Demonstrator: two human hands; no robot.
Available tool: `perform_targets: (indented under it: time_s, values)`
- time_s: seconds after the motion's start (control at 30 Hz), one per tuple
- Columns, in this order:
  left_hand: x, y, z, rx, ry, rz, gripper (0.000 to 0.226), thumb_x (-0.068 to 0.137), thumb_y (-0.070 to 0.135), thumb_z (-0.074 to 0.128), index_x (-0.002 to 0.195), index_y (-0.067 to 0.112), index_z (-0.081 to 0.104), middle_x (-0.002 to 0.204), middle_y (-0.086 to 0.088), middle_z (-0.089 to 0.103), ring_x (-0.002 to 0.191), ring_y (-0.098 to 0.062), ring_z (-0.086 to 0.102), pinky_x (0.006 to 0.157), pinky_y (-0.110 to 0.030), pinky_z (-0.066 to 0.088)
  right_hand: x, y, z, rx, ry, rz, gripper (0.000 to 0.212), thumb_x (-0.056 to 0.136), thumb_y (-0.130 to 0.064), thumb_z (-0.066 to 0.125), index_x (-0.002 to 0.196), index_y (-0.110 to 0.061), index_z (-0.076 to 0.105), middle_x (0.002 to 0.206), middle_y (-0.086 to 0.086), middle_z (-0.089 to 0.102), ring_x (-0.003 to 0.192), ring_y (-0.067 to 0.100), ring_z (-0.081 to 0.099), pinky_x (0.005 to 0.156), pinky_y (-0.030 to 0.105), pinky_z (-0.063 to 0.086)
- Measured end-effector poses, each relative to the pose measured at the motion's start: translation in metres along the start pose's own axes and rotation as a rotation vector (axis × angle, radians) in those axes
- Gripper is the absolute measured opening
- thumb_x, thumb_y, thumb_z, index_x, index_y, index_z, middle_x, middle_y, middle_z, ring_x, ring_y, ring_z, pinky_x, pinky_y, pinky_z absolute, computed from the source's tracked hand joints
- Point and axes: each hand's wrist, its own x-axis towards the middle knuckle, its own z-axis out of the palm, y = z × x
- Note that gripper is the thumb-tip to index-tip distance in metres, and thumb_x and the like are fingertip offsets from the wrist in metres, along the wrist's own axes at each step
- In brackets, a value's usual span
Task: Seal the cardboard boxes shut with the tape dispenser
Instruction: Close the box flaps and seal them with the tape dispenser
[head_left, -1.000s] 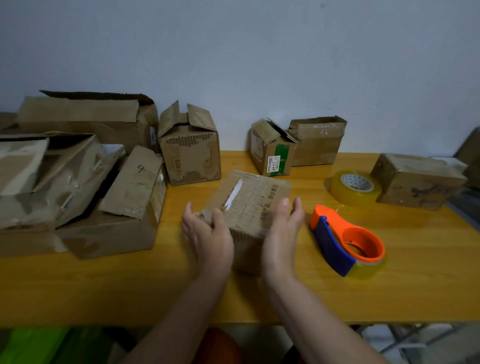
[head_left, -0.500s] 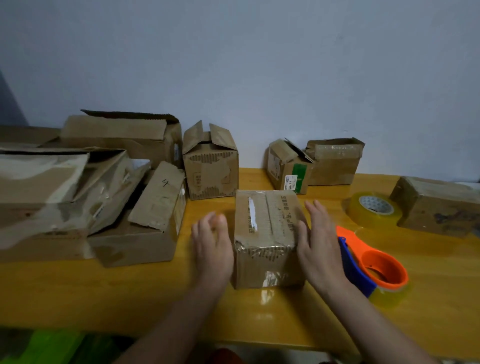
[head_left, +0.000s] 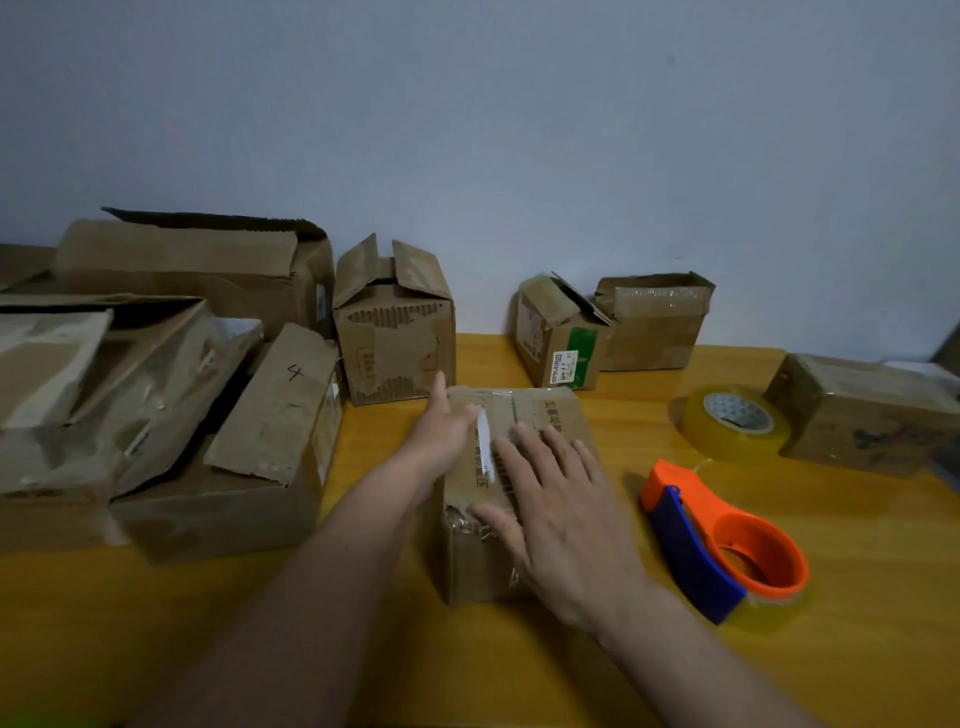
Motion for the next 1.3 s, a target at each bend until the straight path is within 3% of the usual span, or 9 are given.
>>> perform_targets:
  time_s: [0.13,0.23,0.4,0.57,0.77,0.93,1.07,1.2,1.3]
  values:
    - [-0.014,-0.001,-0.004,-0.082,-0.036,-0.120,0.052,0.101,0.047,0.037,0.150,0.030,0.029,0.136,-0.010,0.054,0.108,-0.027,0.059,0.095,-0.042,0.049,-0.001,0.000,-0.003,0.021,-0.028,0.019,0.088,0.082,-0.073,-0.012,0.152,-0.025,0.010,0.161,0.003,0.002,0.148,0.021,-0.006,0.111,0.031,-0.012]
    - [-0.031,0.002,-0.008,-0.023,-0.092,-0.206,0.056,0.096,0.063,0.029,0.117,0.024,0.062,0.115,-0.007,0.066,0.102,-0.024,0.061,0.100,-0.042,0.045,0.002,0.005,-0.008,0.130,-0.053,0.026,0.090,0.079,-0.074,-0.013,0.151,-0.025,0.015,0.160,0.001,0.002,0.145,0.013,-0.012,0.112,0.033,-0.015]
    - [-0.063,-0.009,-0.019,-0.137,0.016,-0.099,0.089,0.077,0.082,0.035,0.149,0.031,0.031,0.155,0.001,0.031,0.141,-0.024,0.031,0.115,-0.050,0.024,0.015,0.042,-0.014,0.255,-0.081,0.316,0.068,0.094,-0.061,0.016,0.152,-0.030,0.004,0.160,0.002,-0.003,0.148,0.027,-0.004,0.118,0.044,0.000]
    - [-0.097,-0.025,0.018,-0.359,-0.004,-0.055,0.075,0.086,0.043,0.064,0.148,0.045,0.022,0.130,-0.001,0.057,0.100,-0.020,0.065,0.080,-0.041,0.054,0.015,0.032,-0.011,1.096,-0.057,0.607,0.042,0.099,-0.033,0.045,0.139,-0.021,0.041,0.120,0.001,0.060,0.105,0.016,0.061,0.084,0.035,0.055]
    - [-0.097,-0.015,0.021,-0.491,-0.008,-0.031,0.058,0.089,0.040,0.062,0.140,0.050,0.037,0.122,-0.001,0.063,0.103,-0.025,0.064,0.086,-0.047,0.052,-0.002,0.036,-0.024,1.383,-0.039,0.560,0.037,0.100,-0.028,0.043,0.137,-0.027,0.041,0.117,-0.004,0.060,0.100,0.008,0.061,0.071,0.020,0.053]
    - [-0.089,0.041,0.037,-0.466,-0.101,0.164,0.040,0.083,0.047,0.063,0.116,0.064,0.049,0.112,0.010,0.068,0.094,-0.015,0.071,0.068,-0.033,0.057,0.001,0.074,-0.051,1.373,0.268,0.450,0.037,0.100,-0.021,0.044,0.137,-0.025,0.041,0.119,-0.007,0.059,0.108,0.004,0.058,0.089,0.027,0.053]
    - [-0.051,0.086,0.072,-0.355,-0.115,0.302,0.058,0.082,0.051,0.061,0.135,0.056,0.040,0.137,0.004,0.050,0.114,-0.020,0.060,0.093,-0.043,0.052,0.017,0.126,-0.067,1.423,0.464,0.401,0.041,0.099,-0.020,0.047,0.139,-0.028,0.039,0.117,-0.012,0.059,0.108,0.000,0.059,0.085,0.020,0.054]
    - [0.010,0.109,0.119,-0.190,-0.066,0.363,0.044,0.088,0.052,0.055,0.130,0.060,0.042,0.125,0.017,0.047,0.098,0.009,0.059,0.064,-0.004,0.047,0.048,0.182,-0.058,1.428,0.593,0.472,0.046,0.099,-0.021,0.048,0.143,-0.026,0.036,0.125,-0.008,0.059,0.116,0.008,0.057,0.098,0.036,0.050]
    - [0.051,0.133,0.139,-0.142,-0.084,0.309,0.032,0.087,0.051,0.056,0.112,0.067,0.044,0.114,0.026,0.047,0.091,0.014,0.057,0.065,-0.008,0.044,0.077,0.213,-0.055,1.414,0.638,0.564,0.041,0.100,-0.025,0.046,0.140,-0.032,0.039,0.123,-0.011,0.060,0.111,0.003,0.059,0.093,0.030,0.052]
